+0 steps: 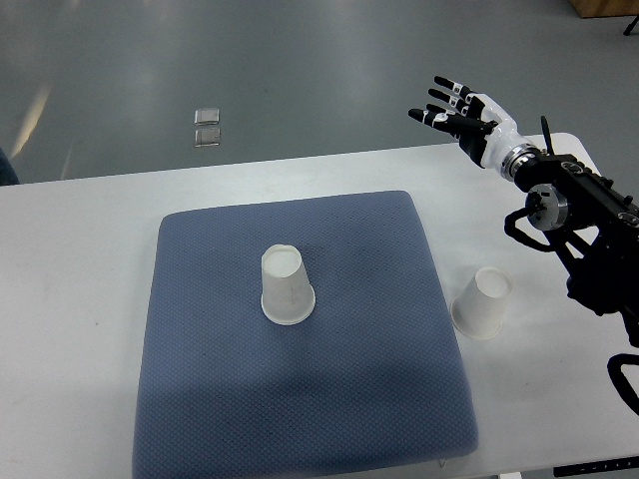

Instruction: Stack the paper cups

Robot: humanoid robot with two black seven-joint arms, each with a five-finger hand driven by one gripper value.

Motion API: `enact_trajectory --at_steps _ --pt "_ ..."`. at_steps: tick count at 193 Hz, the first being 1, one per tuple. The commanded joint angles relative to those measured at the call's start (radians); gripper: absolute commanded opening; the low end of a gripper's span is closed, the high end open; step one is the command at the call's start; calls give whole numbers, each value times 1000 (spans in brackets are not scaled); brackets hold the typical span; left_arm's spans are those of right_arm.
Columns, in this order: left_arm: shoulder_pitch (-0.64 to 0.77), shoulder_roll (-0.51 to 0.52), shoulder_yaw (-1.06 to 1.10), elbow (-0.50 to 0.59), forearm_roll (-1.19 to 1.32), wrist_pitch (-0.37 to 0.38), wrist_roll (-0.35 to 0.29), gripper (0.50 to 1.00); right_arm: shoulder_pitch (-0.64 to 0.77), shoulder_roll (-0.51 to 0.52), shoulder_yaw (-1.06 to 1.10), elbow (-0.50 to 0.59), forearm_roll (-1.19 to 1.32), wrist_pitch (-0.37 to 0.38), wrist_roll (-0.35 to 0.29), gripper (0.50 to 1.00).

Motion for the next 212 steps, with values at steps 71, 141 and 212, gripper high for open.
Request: enact_trajectory --at_steps 71,141,212 --pt "0 0 -2 0 -1 0 0 1000 -3 3 0 1 0 2 0 919" --pt "0 0 0 0 -1 0 0 1000 1 -13 6 0 0 34 0 924" --pt "0 0 -2 0 -1 0 0 1000 0 -11 11 3 1 48 8 921"
